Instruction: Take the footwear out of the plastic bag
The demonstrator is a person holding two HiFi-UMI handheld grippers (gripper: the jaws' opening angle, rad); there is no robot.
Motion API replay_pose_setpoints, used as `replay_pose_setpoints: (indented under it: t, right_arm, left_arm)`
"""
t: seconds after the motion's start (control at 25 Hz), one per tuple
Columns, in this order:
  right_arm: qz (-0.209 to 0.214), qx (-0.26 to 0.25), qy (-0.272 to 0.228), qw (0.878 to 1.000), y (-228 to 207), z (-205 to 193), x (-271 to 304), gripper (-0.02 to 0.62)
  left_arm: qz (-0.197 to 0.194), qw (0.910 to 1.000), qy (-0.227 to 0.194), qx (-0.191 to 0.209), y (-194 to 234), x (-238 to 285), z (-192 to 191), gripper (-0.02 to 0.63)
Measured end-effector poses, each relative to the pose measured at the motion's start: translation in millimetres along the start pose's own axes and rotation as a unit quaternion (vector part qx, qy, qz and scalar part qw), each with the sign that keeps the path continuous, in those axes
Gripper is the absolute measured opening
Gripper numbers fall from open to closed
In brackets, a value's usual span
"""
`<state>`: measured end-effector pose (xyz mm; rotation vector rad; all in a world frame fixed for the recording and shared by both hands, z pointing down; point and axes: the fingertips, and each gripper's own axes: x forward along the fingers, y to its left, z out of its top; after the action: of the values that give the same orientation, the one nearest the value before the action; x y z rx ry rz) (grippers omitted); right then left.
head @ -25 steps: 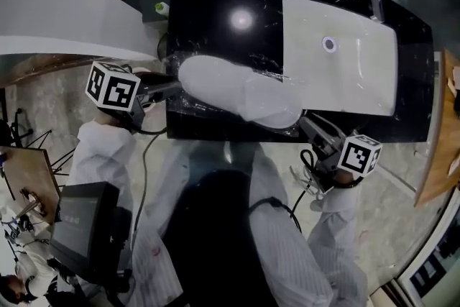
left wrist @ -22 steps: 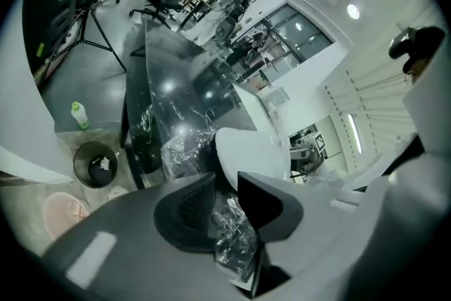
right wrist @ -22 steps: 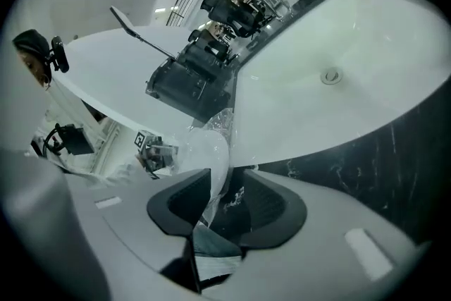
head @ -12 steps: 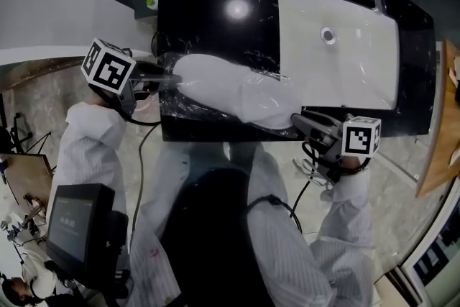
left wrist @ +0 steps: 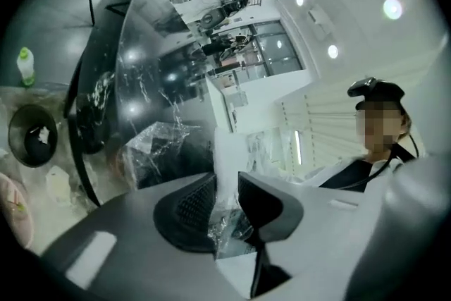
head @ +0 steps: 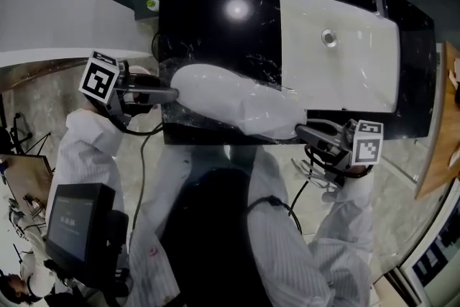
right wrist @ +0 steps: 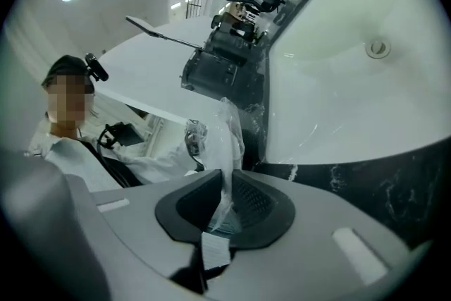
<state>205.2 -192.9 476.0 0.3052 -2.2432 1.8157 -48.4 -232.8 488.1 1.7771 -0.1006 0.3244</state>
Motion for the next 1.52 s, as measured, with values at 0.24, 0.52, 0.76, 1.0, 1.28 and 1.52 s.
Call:
replay_pose_setpoints:
  t: [0.24, 0.52, 0.76, 1.0, 1.28, 1.52]
  right_arm:
    - [0.078, -0.031, -0.009, 0.996, 23, 5, -15, 0.06]
    - [0.124, -0.06, -0.038, 0.99, 44, 16, -31, 0.057]
    - [0.127, -0.093, -0.07, 0.985, 53, 24, -39, 0.058]
    - [0.097, -0.124, -0.102, 0.982, 54, 39, -45, 0.058]
    - [0.05, -0.131, -0.17, 0.975, 51, 61, -75, 0.014]
    - [-0.084, -0.141, -0.24, 0.957, 36, 77, -120, 0.014]
  left_arm:
    - [-0.069, 0.9962, -0.028, 0.046, -39, -3, -4, 0.075]
    - [-0.088, 0.9881, -0.072, 0.103, -76, -5, 5, 0.066]
    - [-0.02, 0.9806, -0.144, 0.131, -90, -11, 26, 0.049]
    - [0.02, 0.9695, -0.186, 0.158, -113, -26, 27, 0.048]
    - [0.072, 0.9471, -0.263, 0.17, -122, -68, 40, 0.048]
    - [0.16, 0.9128, -0.328, 0.183, -124, -103, 55, 0.049]
